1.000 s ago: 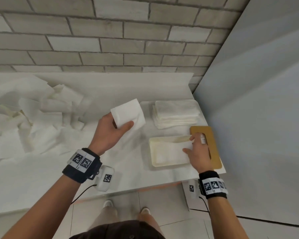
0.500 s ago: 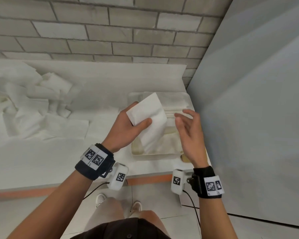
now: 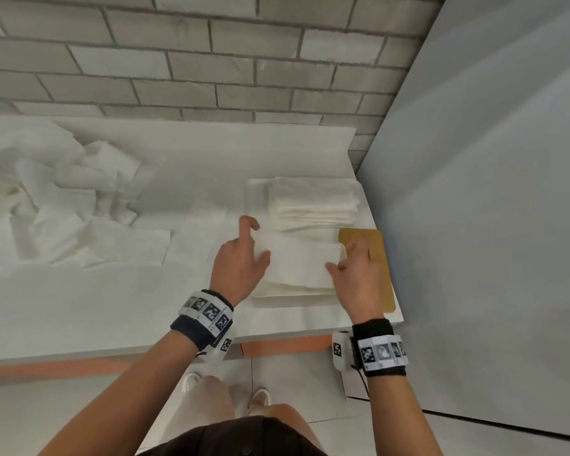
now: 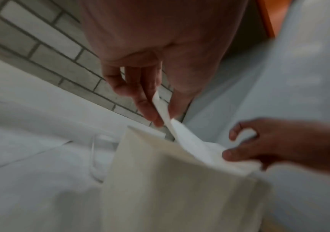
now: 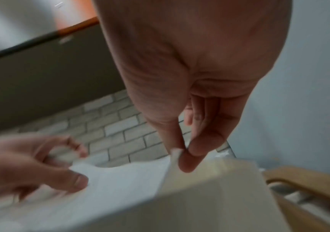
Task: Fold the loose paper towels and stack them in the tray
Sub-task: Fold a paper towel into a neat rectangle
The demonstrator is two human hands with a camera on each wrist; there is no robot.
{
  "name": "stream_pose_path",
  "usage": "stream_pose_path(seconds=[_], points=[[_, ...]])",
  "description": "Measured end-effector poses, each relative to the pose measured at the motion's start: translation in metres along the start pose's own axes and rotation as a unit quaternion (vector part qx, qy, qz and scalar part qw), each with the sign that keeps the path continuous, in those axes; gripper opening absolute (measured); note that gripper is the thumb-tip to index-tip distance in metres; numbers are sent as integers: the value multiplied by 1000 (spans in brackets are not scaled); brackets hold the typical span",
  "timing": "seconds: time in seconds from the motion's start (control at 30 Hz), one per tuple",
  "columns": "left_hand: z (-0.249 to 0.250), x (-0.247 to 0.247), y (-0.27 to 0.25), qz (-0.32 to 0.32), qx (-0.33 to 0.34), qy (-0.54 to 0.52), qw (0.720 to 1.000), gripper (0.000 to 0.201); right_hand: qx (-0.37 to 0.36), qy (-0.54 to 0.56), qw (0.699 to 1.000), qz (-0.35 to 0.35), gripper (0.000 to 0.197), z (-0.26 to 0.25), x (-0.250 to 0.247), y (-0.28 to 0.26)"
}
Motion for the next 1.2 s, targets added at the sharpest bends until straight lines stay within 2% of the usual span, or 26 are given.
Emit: stream_pose_path(seconds=[0.1, 0.2, 0.27, 0.37, 0.43, 0.5, 0.57, 0.63, 0.7, 0.77, 0.83, 0.9, 0.97, 1.03, 1.07, 1.13, 1.2], points=[[-3, 36, -6, -54, 54, 188, 979, 53, -39, -231, 972, -17, 61, -3, 25, -2], [-1, 55, -8, -98, 76, 278, 952, 64, -38, -334, 941, -29, 67, -10, 32, -3], [0, 54, -7, -97, 80, 293, 948, 62, -37, -327, 944, -19, 58, -15, 27, -4], [3, 48, -6, -82, 108, 305, 943, 37, -31, -277, 960, -14, 38, -21, 21, -7], [-1, 53, -8, -113, 129, 327, 929, 28, -19, -258, 963, -71, 34, -16, 36, -9], [-11, 57, -8, -146, 133, 325, 925, 32, 0, -257, 954, -156, 43, -7, 57, -7], [-15, 46, -7, -126, 145, 266, 945, 27, 28, -267, 935, -231, 52, 1, 72, -5], [-22, 20, -5, -64, 154, 183, 969, 22, 46, -253, 939, -228, 54, 1, 71, -1], [-44, -12, 2, -20, 134, 119, 984, 20, 40, -245, 949, -193, 55, -3, 68, 2], [-81, -42, 14, -7, 83, 79, 993, 25, 50, -262, 935, -233, 58, -2, 77, 0], [-128, -67, 30, -40, 31, 103, 993, 27, 80, -287, 913, -277, 61, -4, 84, -7], [-175, -84, 42, -118, -4, 160, 980, 25, 92, -299, 917, -247, 58, -23, 79, -10], [-219, -99, 49, -179, -33, 191, 965, 25, 43, -290, 945, -142, 43, -68, 65, -11], [-251, -113, 60, -181, -47, 198, 962, 27, -49, -219, 973, -47, 28, -128, 62, -21], [-264, -116, 67, -178, -47, 199, 963, 30, -96, -168, 981, -25, 22, -158, 71, -27], [-279, -110, 76, -209, -39, 195, 957, 50, -164, -89, 981, -48, 15, -206, 111, -36], [-289, -96, 80, -260, -37, 210, 942, 69, -195, -99, 969, -111, 17, -232, 173, -40]])
Point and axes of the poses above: each hand's wrist, its own y-axis towards the middle knuckle, its own x-axis out of the palm, z = x × y, the point moved 8 cm from there along y, towards the middle knuckle, and after that the axes turned 2 degrees about y, right-handed, at the moved point
